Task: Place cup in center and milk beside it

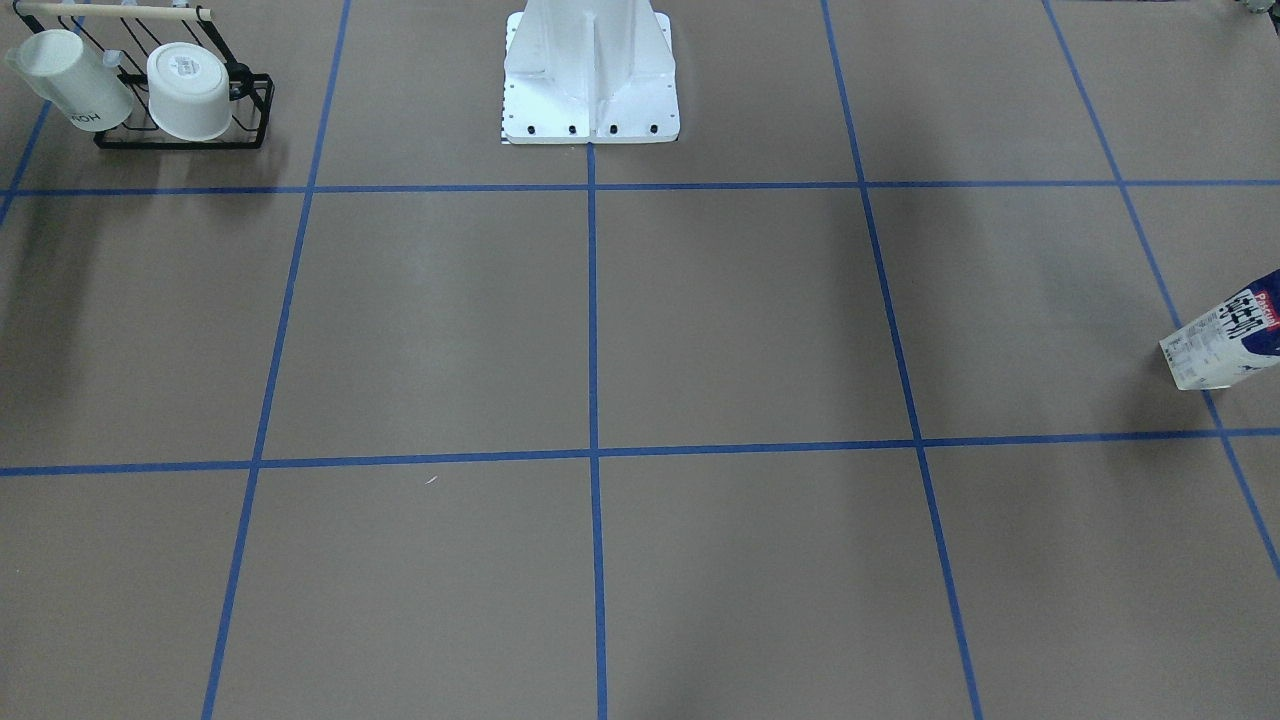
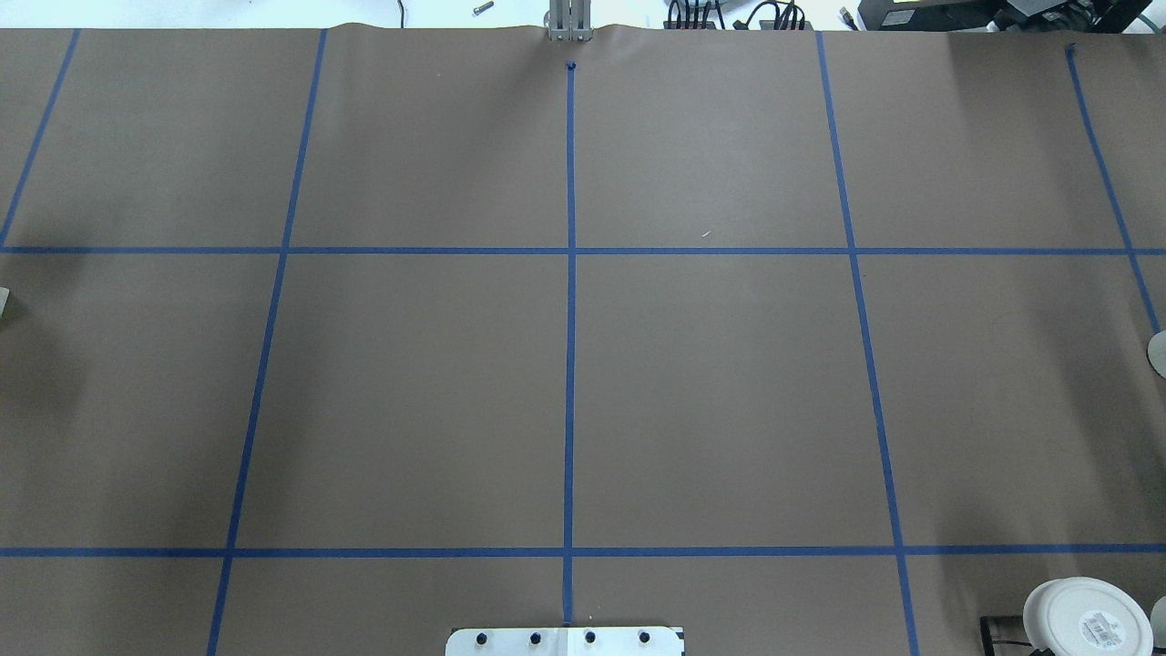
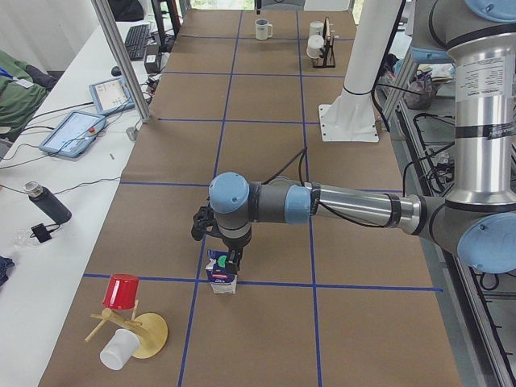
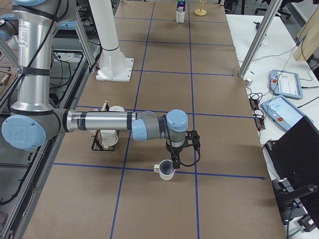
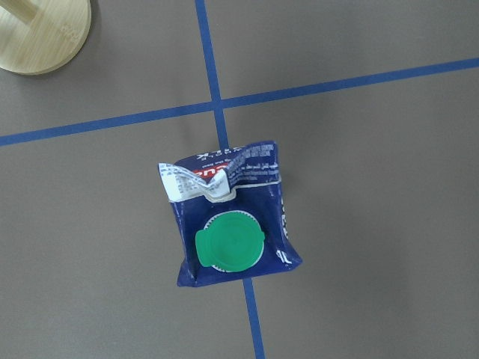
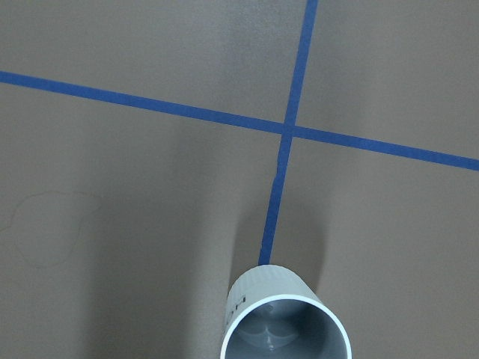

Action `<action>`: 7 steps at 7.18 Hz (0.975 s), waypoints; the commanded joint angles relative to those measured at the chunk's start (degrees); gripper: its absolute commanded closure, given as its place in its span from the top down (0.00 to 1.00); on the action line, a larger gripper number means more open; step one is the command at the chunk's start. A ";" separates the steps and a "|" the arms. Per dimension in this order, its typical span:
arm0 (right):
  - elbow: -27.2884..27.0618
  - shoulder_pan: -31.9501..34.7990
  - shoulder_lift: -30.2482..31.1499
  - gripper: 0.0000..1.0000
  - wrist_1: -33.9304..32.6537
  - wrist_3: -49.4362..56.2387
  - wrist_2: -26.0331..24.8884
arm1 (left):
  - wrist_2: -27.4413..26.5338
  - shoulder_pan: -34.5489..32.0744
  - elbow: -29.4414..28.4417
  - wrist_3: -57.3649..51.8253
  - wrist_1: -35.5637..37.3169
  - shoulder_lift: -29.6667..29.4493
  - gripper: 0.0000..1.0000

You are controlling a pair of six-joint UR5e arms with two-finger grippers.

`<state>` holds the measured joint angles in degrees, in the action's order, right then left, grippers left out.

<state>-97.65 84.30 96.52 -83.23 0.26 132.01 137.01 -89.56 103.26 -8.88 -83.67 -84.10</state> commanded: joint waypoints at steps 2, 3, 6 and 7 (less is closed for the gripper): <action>0.00 -0.01 -0.45 1.00 0.00 0.09 0.00 | 0.01 0.00 1.15 0.00 -0.01 -0.01 0.98; -0.17 -0.01 -0.46 1.00 0.00 0.61 0.17 | -0.25 0.00 1.94 0.00 0.08 0.16 0.98; -4.29 -0.01 -1.15 1.00 1.22 0.35 -0.26 | -1.30 -0.09 2.92 0.00 0.08 -2.28 0.98; -4.39 0.08 -1.16 1.00 4.02 0.00 -0.35 | -2.61 -0.09 3.00 0.09 -0.09 -3.43 0.98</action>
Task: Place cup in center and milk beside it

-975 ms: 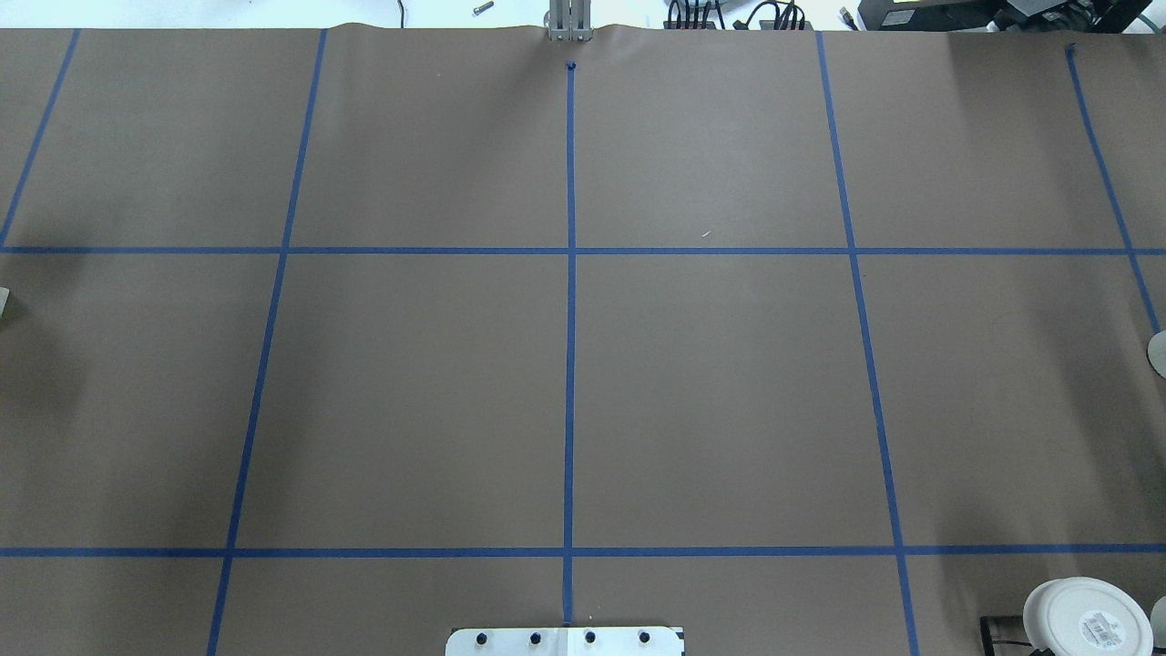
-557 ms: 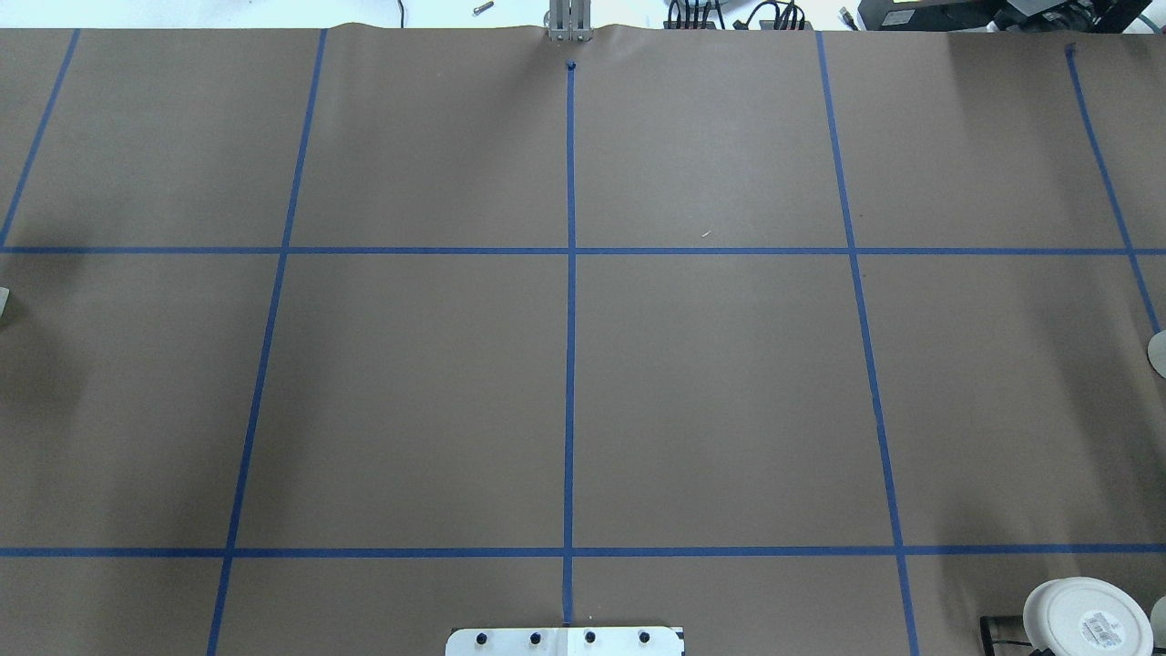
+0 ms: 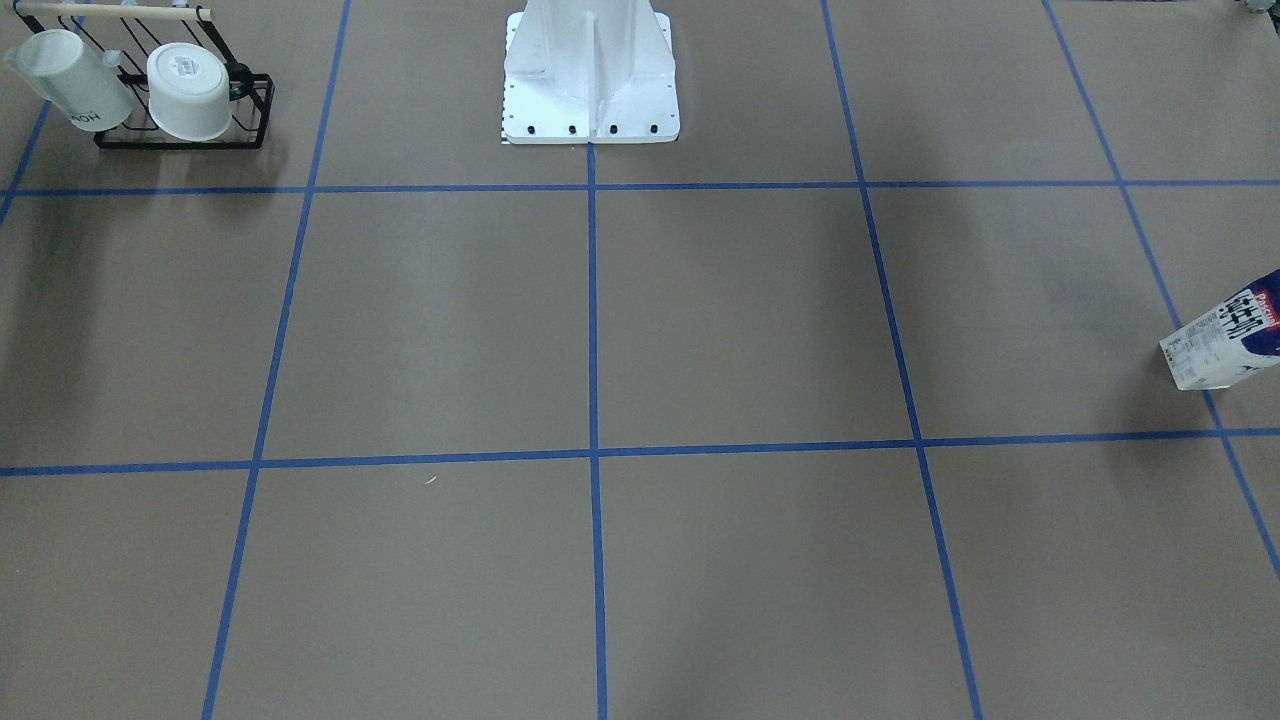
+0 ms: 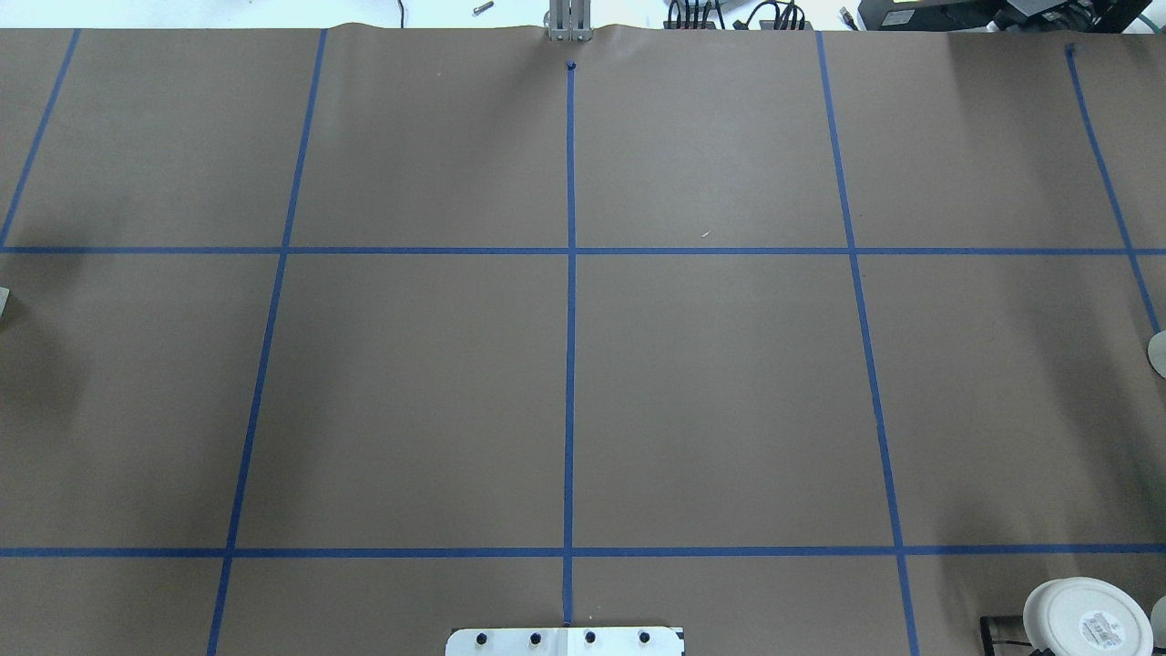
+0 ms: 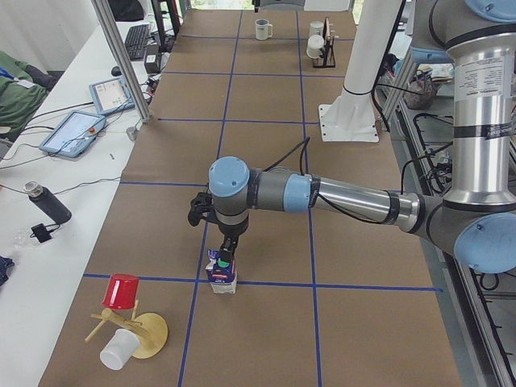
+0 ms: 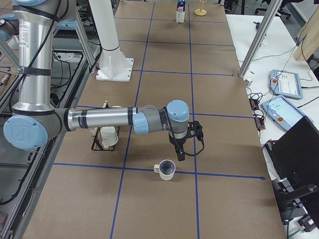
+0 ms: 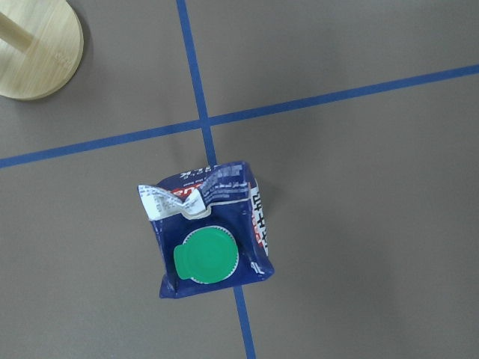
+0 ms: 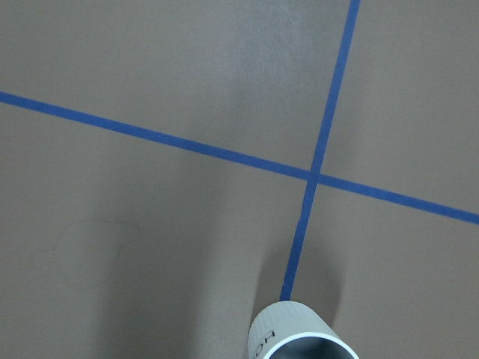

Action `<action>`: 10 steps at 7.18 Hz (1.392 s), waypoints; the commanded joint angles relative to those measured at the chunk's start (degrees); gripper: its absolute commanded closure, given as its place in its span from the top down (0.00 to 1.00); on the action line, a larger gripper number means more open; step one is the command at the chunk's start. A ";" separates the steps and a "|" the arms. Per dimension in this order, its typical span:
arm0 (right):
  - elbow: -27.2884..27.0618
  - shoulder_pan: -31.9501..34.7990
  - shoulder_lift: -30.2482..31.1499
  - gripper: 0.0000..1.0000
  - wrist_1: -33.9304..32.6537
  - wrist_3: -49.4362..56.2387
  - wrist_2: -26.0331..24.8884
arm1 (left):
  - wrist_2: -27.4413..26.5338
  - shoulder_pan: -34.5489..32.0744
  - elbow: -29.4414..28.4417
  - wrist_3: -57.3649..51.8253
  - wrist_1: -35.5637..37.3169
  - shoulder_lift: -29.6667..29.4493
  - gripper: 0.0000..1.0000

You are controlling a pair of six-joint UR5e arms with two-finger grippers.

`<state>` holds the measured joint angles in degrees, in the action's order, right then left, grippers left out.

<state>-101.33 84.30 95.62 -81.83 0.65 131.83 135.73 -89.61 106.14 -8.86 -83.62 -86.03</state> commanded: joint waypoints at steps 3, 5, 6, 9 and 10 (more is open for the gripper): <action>0.51 0.08 0.70 1.00 3.34 0.23 0.80 | -1.52 -0.30 -0.67 0.24 -10.78 -3.88 0.98; 0.34 -1.93 2.36 1.00 7.20 -6.65 3.52 | -1.26 -0.30 -1.91 0.16 -12.53 -4.06 0.98; 0.34 -5.16 3.68 1.00 11.21 -13.59 1.61 | -1.26 -0.30 -1.91 0.16 -12.53 -4.06 0.98; 0.34 -11.08 7.02 0.95 13.80 -19.81 -6.04 | -1.26 -0.30 -2.17 0.16 -12.53 -4.23 0.98; 0.69 -12.39 7.30 0.90 13.71 -19.72 -9.36 | -1.34 -0.21 -2.17 0.16 -12.53 -4.32 0.98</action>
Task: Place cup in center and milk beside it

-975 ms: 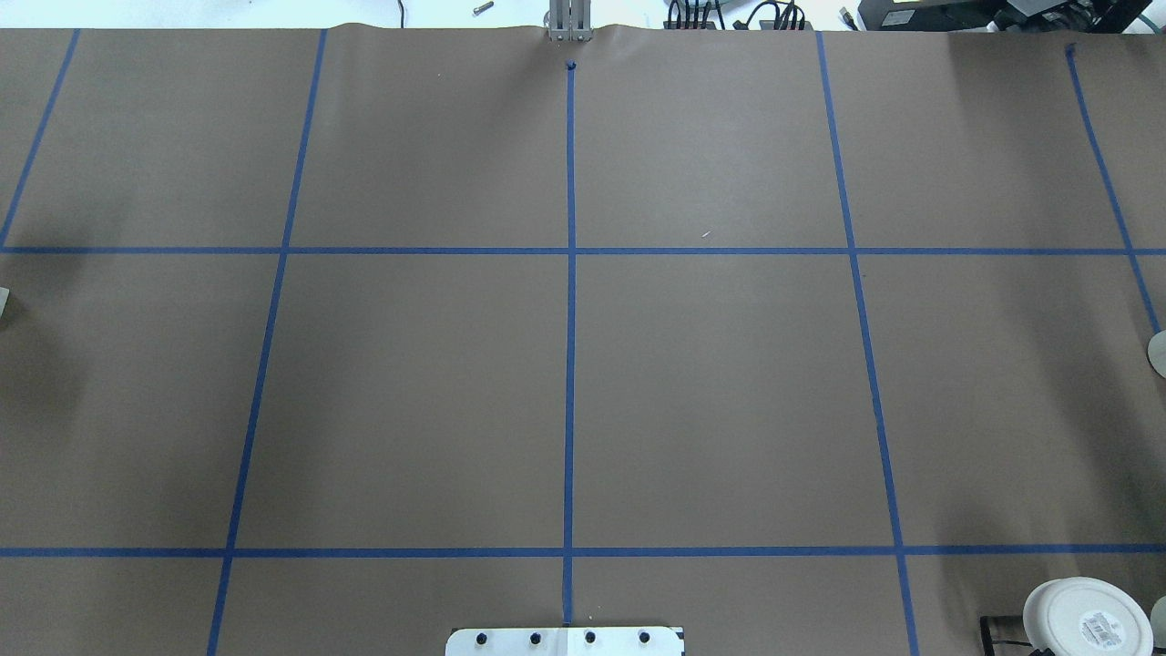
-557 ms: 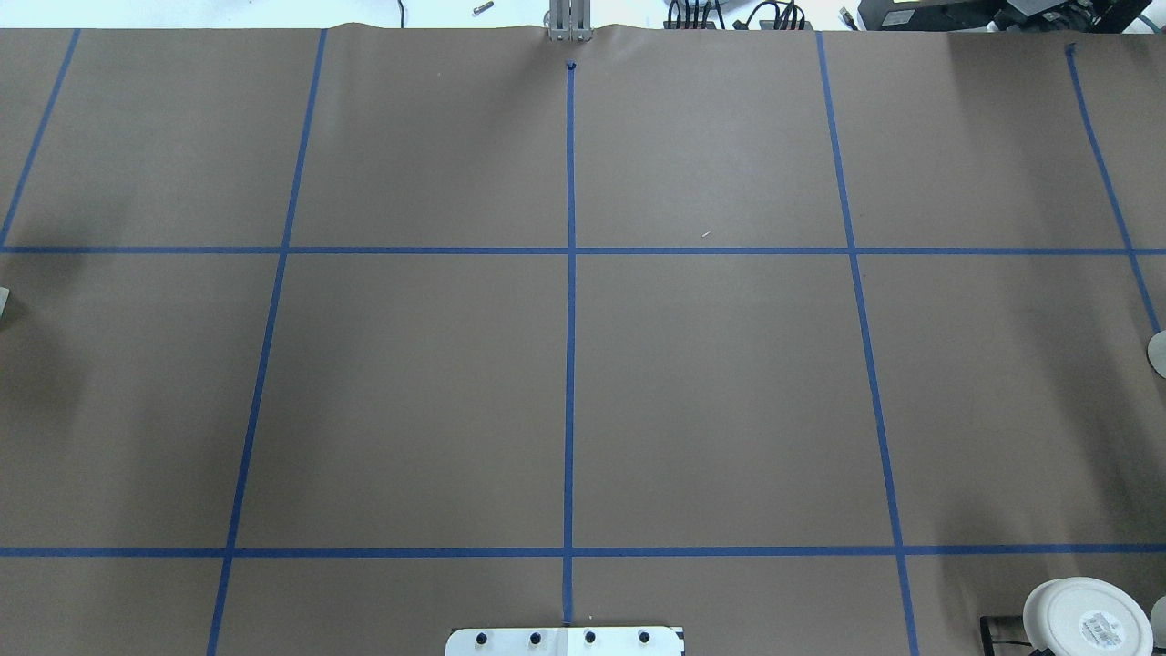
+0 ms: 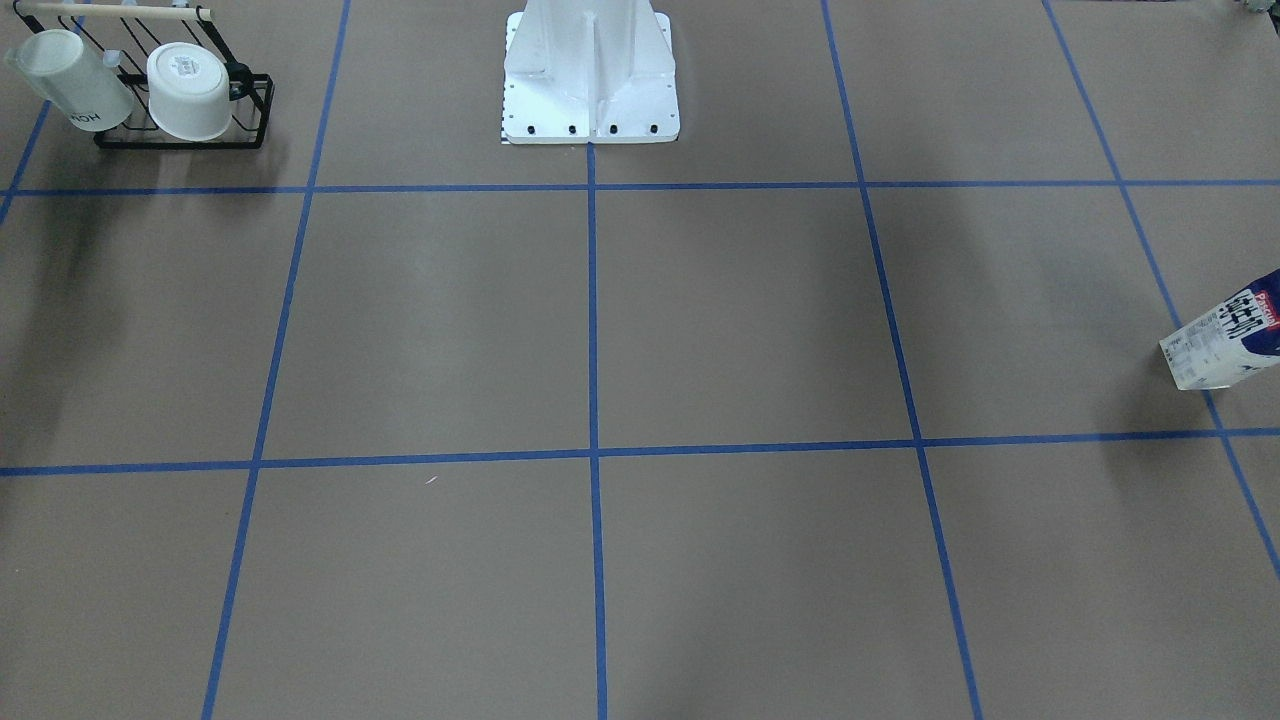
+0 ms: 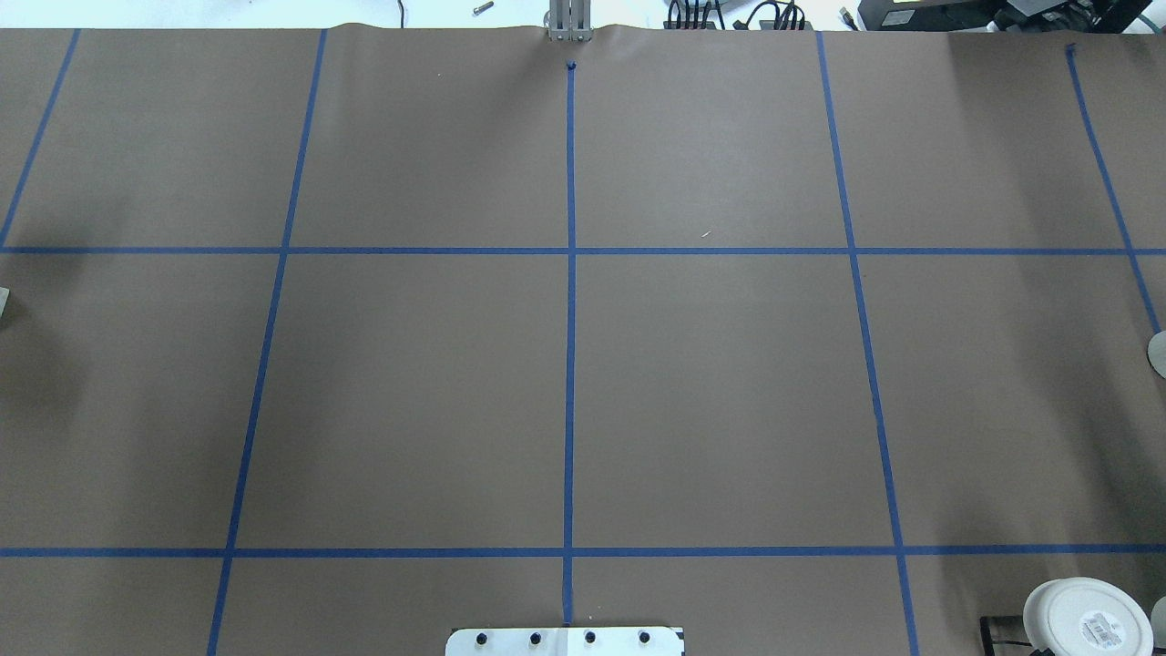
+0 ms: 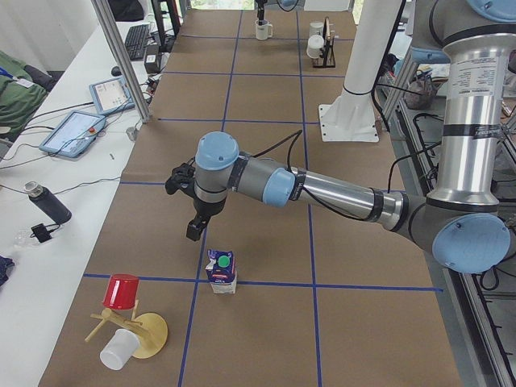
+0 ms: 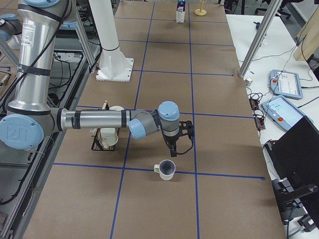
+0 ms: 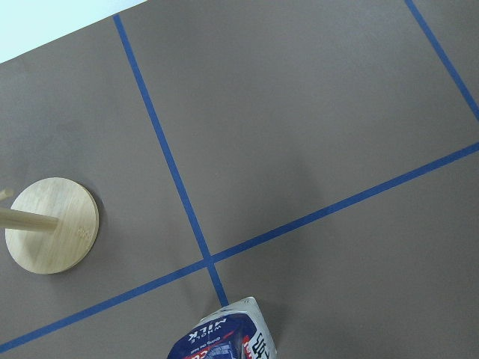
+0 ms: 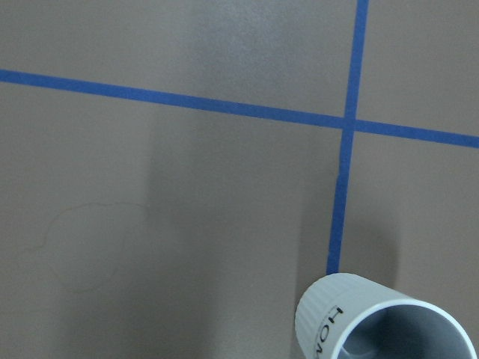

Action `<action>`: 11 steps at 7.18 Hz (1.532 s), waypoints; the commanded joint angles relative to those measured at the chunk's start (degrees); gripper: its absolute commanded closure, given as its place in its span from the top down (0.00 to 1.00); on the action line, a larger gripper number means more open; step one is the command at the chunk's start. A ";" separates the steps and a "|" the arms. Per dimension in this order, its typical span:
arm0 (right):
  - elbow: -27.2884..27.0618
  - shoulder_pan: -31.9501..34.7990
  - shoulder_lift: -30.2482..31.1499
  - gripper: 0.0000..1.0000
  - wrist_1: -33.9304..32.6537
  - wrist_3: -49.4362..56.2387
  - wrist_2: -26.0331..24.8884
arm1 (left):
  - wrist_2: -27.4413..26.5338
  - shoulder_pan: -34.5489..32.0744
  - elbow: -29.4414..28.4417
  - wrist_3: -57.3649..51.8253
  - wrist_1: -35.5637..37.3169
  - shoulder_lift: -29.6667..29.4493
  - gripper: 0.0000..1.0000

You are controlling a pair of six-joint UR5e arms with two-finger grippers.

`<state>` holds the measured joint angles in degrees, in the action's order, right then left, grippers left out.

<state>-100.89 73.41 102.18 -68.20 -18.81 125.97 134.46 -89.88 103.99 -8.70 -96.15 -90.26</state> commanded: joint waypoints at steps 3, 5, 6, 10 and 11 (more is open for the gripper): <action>1.73 -3.44 2.41 0.64 0.26 0.35 -5.55 | 0.01 0.06 0.07 0.00 -0.09 -0.18 0.98; 6.90 -4.23 2.32 0.34 5.93 0.97 -5.73 | 0.01 0.06 0.16 0.00 -0.09 -0.27 0.98; 9.02 -4.32 2.32 0.10 9.46 0.89 -5.64 | 0.01 0.06 0.25 0.00 -0.09 -0.27 0.98; 2.66 -4.33 1.53 0.00 8.97 0.80 -3.81 | 0.01 -0.03 0.25 -0.09 -0.09 -0.18 0.98; -1.29 -4.33 0.05 0.00 8.70 0.27 0.03 | 0.01 0.06 0.16 -0.09 -0.09 -0.09 0.98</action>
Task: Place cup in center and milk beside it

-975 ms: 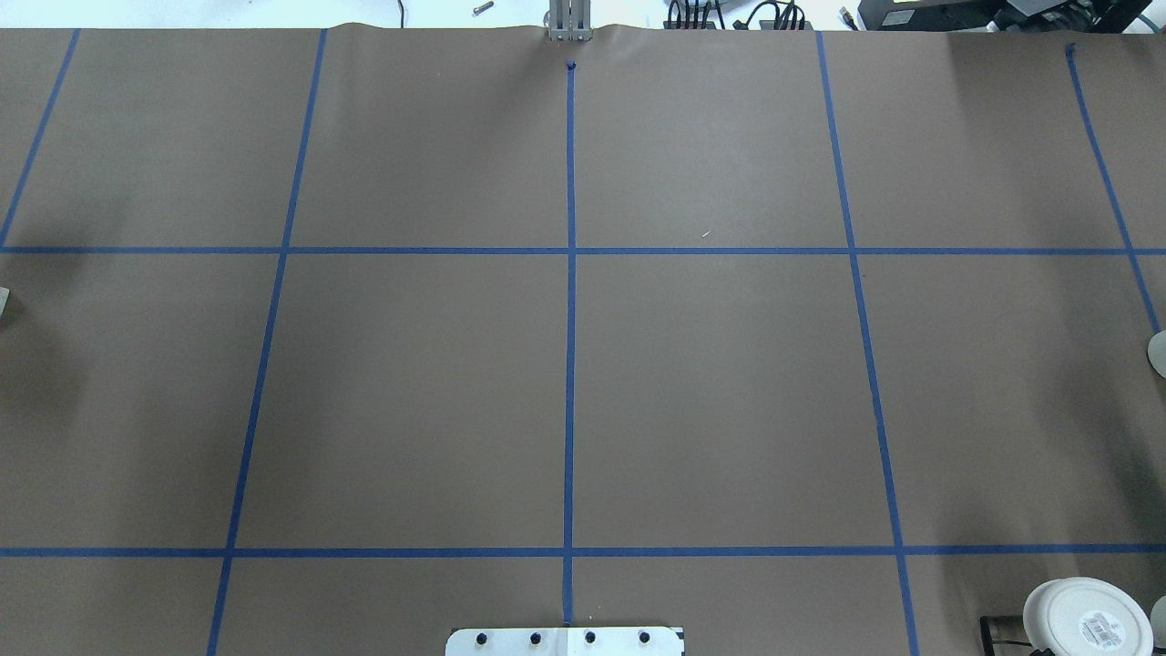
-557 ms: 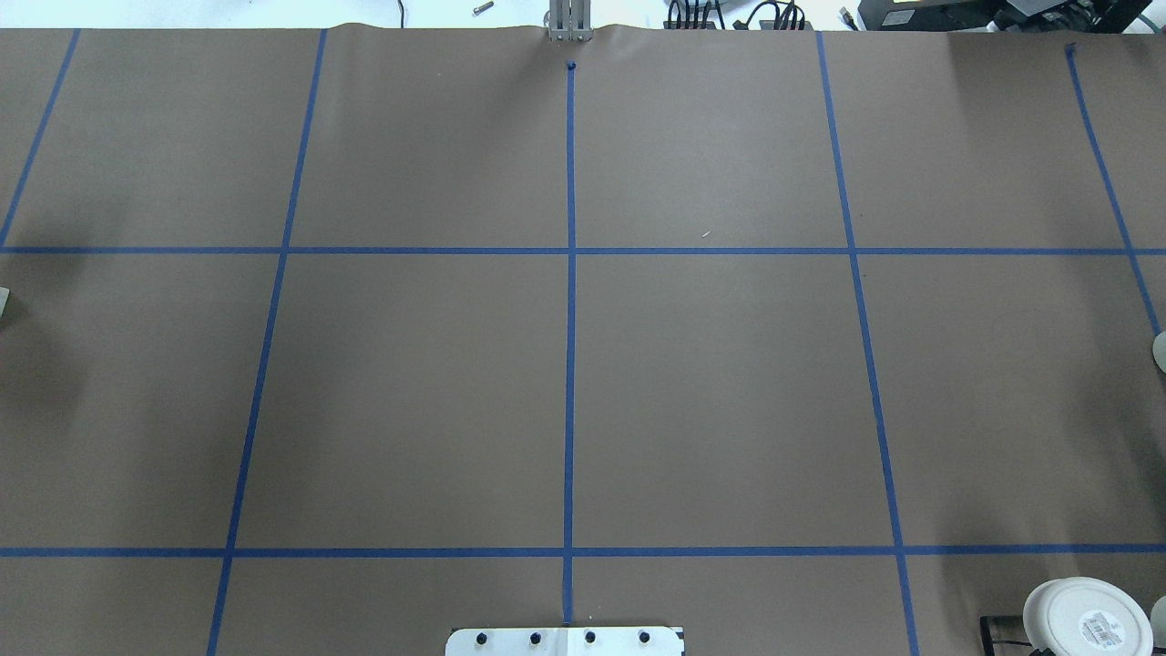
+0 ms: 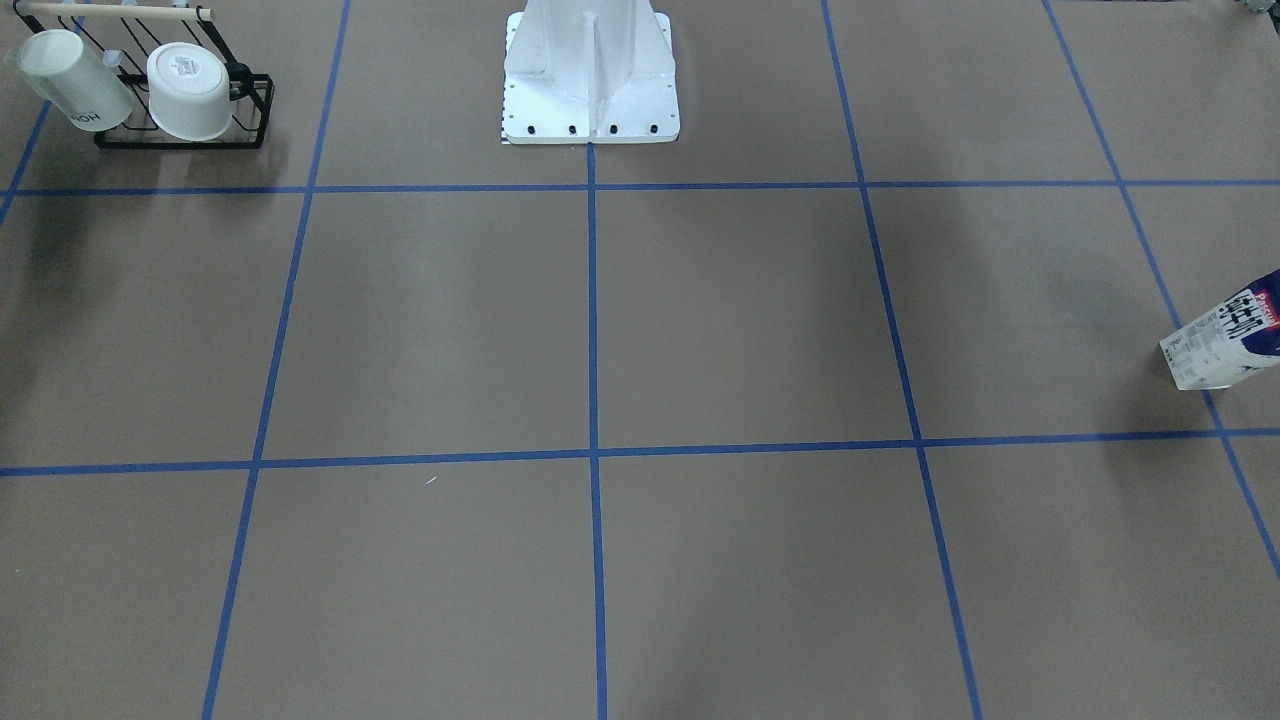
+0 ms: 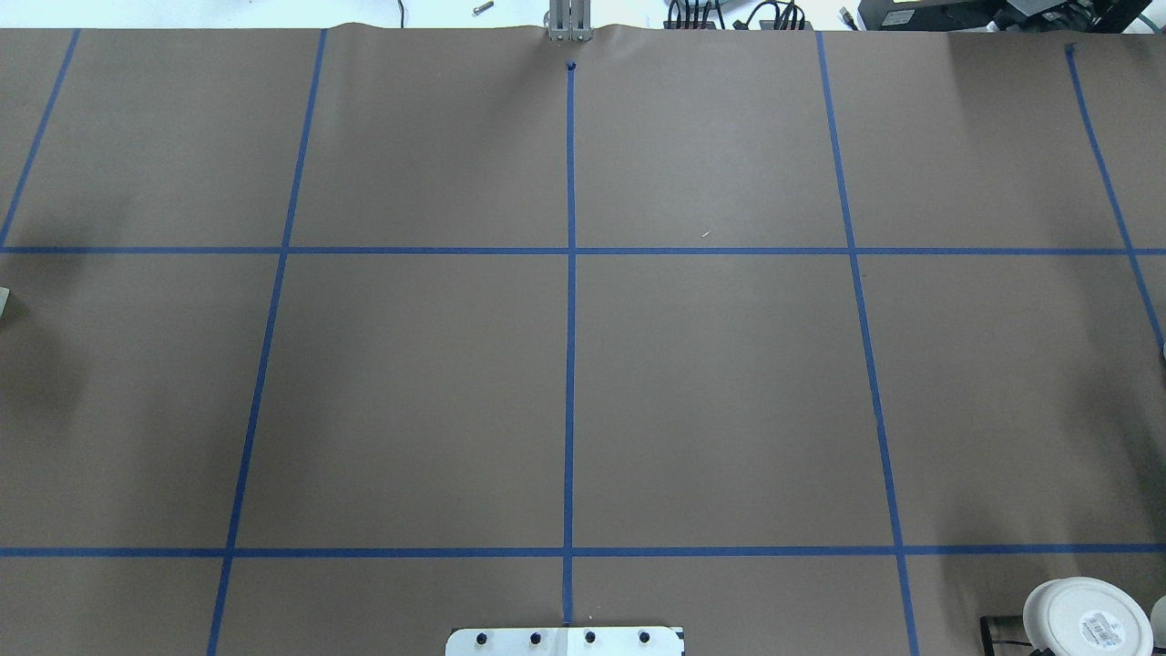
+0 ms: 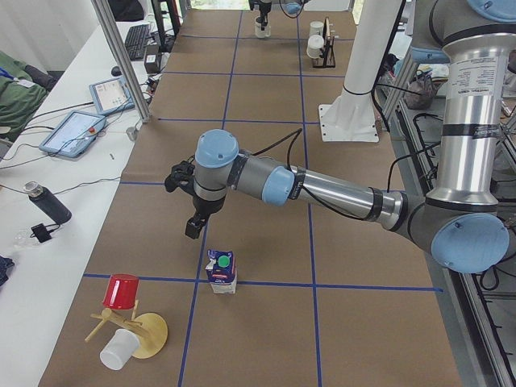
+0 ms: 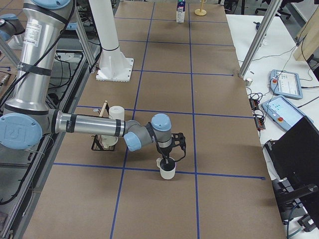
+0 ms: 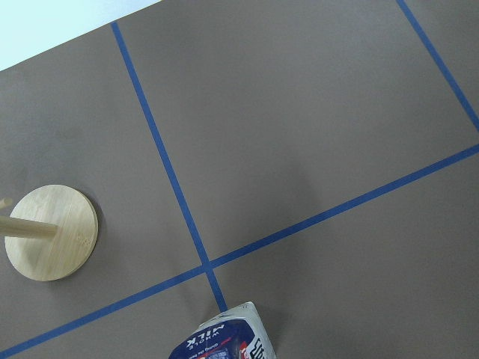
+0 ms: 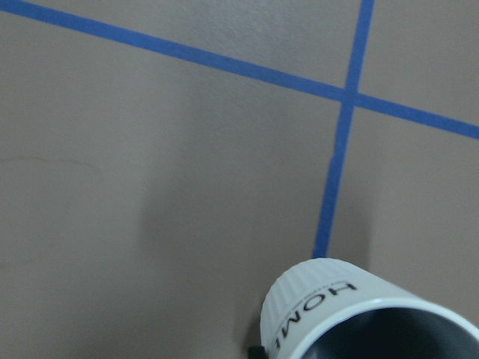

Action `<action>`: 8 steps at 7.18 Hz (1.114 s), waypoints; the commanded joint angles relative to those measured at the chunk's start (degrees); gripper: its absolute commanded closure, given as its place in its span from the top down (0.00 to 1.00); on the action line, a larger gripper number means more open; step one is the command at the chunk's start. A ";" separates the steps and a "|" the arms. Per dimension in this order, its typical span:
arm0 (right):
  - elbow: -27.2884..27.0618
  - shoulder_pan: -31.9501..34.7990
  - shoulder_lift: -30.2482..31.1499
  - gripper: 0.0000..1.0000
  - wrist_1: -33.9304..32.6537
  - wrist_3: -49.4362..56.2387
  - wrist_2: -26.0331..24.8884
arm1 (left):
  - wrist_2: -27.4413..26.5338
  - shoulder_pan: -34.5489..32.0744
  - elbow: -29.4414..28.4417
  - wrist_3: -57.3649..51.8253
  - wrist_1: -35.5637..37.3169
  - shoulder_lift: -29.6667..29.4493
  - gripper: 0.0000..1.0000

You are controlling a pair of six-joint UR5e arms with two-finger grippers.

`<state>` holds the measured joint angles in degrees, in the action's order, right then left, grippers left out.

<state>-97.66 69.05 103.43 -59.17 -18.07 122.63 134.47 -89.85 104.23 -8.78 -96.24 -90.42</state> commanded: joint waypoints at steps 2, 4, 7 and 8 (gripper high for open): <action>-7.36 0.47 -12.47 0.00 -7.57 -0.82 9.89 | 0.09 0.03 -0.25 -0.01 0.00 0.50 0.98; -9.81 -6.51 -24.02 0.00 -15.52 -11.47 11.42 | 0.09 -0.06 -0.25 -0.01 0.00 0.86 0.98; -9.74 -26.08 -43.50 0.00 -31.01 -34.43 -6.18 | 0.09 0.03 -0.43 0.08 0.00 0.94 0.98; -8.96 -32.68 -49.23 0.00 -36.66 -40.05 -12.61 | 0.09 -0.06 -0.43 0.08 0.00 1.03 0.98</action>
<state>-107.23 44.63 61.75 -88.31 -50.77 118.25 134.56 -89.89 103.83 -8.71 -96.24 -89.46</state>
